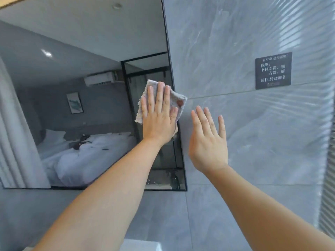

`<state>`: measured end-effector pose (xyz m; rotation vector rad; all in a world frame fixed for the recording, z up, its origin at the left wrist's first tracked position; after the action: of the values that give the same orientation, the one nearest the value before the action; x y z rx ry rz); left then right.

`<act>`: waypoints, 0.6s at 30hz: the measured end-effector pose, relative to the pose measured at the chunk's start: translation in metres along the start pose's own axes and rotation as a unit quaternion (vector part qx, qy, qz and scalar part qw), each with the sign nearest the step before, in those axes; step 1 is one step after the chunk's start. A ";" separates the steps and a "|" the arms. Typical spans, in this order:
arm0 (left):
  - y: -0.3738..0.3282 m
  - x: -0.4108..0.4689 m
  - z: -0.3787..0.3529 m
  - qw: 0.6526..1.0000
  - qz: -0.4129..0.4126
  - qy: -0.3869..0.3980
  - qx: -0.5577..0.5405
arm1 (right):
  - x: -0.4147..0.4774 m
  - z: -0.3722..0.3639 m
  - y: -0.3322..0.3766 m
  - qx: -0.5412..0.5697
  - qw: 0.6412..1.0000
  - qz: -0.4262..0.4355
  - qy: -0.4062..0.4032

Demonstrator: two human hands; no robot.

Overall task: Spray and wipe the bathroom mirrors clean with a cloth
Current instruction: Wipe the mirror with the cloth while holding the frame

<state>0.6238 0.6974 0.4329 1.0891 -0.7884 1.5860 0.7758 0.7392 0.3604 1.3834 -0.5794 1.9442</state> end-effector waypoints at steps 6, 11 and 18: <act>-0.007 -0.096 -0.034 0.998 0.036 0.046 -0.018 | -0.057 -0.006 -0.007 -0.031 0.997 0.025 0.060; -0.006 -0.149 -0.055 0.997 0.045 0.048 -0.042 | -0.040 -0.016 -0.008 -0.090 0.989 0.099 0.067; -0.015 -0.191 -0.081 0.991 0.095 0.006 -0.091 | -0.014 -0.053 -0.001 -0.078 0.993 0.066 0.052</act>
<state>0.6320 0.7021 0.2248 0.8925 -1.0336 1.6399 0.7451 0.7724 0.3288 1.1648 -0.7726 2.0139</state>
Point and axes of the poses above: each hand's wrist, its own x-axis towards the middle knuckle, its own z-axis out of the back of the hand, y = z × x, the point moved 3 cm from there along x, towards the middle knuckle, and after that the axes turned 12 degrees about -x, right-handed, at the moved point
